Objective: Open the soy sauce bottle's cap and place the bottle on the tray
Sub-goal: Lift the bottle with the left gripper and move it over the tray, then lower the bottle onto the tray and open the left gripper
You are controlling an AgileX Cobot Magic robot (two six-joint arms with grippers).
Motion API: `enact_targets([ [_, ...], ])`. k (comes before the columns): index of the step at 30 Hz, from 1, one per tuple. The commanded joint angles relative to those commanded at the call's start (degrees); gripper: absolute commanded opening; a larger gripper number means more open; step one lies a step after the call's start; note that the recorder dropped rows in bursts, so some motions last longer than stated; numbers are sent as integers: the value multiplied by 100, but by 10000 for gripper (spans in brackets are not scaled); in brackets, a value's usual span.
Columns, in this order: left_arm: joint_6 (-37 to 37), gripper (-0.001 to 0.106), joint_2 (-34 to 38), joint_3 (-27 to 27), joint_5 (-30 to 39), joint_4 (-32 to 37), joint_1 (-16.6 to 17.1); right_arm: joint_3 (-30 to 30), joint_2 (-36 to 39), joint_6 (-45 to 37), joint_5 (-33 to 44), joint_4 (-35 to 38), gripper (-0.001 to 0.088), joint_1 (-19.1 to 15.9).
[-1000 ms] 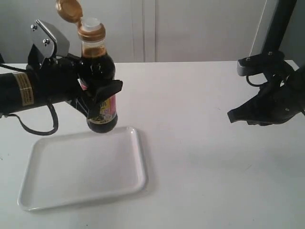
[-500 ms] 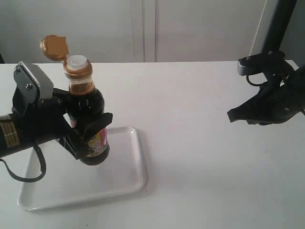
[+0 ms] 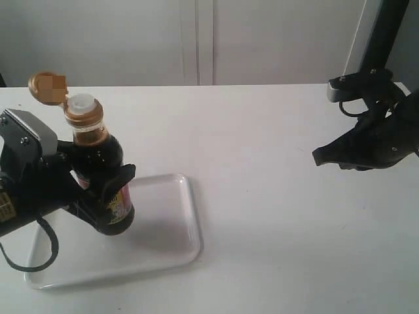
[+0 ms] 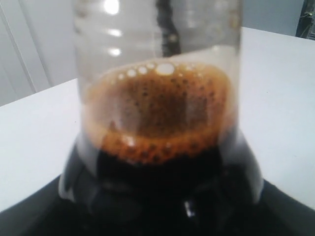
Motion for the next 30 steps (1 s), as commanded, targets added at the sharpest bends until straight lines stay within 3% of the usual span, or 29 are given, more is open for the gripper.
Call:
enact_targets([
  [12, 208, 0, 372, -34, 0, -156, 0, 0, 0, 0, -48, 15, 0, 0],
  [24, -51, 1, 384, 2, 0, -86, 0, 0, 0, 0, -48, 15, 0, 0],
  [27, -51, 81, 384, 2, 115, -21, 0, 0, 0, 0, -33, 15, 0, 0],
  [30, -110, 297, 371, 76, 154, 16, 0, 0, 0, 0, -22, 15, 0, 0],
])
